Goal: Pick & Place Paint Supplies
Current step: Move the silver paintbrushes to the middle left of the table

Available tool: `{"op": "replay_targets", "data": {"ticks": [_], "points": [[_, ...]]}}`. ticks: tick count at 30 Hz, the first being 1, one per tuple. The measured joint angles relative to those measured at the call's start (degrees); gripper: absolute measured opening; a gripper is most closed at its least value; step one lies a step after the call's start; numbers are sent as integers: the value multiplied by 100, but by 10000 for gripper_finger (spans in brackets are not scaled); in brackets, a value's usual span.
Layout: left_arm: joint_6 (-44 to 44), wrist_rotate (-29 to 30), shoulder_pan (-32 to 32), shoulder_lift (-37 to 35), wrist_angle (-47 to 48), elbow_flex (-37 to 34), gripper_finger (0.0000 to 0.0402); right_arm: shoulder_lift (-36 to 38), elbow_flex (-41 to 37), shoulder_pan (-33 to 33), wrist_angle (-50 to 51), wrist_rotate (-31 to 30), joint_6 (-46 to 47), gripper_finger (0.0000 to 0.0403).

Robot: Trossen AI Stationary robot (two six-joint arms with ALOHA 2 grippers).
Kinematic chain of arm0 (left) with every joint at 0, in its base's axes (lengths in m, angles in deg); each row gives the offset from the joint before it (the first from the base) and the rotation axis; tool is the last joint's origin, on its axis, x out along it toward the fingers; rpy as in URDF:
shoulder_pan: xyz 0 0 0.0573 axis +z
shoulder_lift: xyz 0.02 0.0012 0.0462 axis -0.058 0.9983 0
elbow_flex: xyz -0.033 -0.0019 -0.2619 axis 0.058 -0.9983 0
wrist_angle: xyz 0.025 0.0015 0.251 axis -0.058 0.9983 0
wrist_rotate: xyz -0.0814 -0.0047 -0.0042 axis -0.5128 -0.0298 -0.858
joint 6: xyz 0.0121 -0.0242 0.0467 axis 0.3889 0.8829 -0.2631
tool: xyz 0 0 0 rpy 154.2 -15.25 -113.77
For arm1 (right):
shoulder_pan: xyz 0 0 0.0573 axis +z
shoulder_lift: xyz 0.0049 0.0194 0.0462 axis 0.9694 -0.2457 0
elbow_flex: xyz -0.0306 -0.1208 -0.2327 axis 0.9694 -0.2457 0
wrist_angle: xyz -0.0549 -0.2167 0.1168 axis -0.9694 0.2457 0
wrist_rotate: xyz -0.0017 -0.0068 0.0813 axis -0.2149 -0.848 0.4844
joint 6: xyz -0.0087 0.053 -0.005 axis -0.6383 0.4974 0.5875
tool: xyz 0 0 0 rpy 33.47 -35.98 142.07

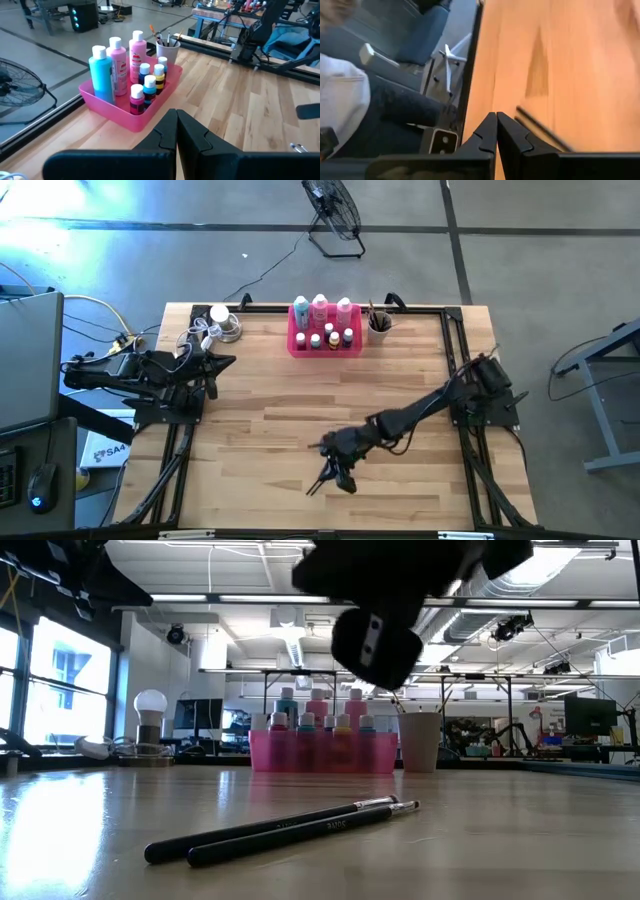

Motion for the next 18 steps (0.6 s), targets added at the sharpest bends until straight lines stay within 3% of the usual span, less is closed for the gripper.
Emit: {"op": "replay_targets", "data": {"ticks": [8, 18], "points": [[141, -73, 0, 0, 0, 0, 0, -629, -2, 397, -105, -142, 496, 2], [467, -350, -2, 0, -1, 0, 0, -1145, -2, 623, -547, -811, 924, 2]]}}
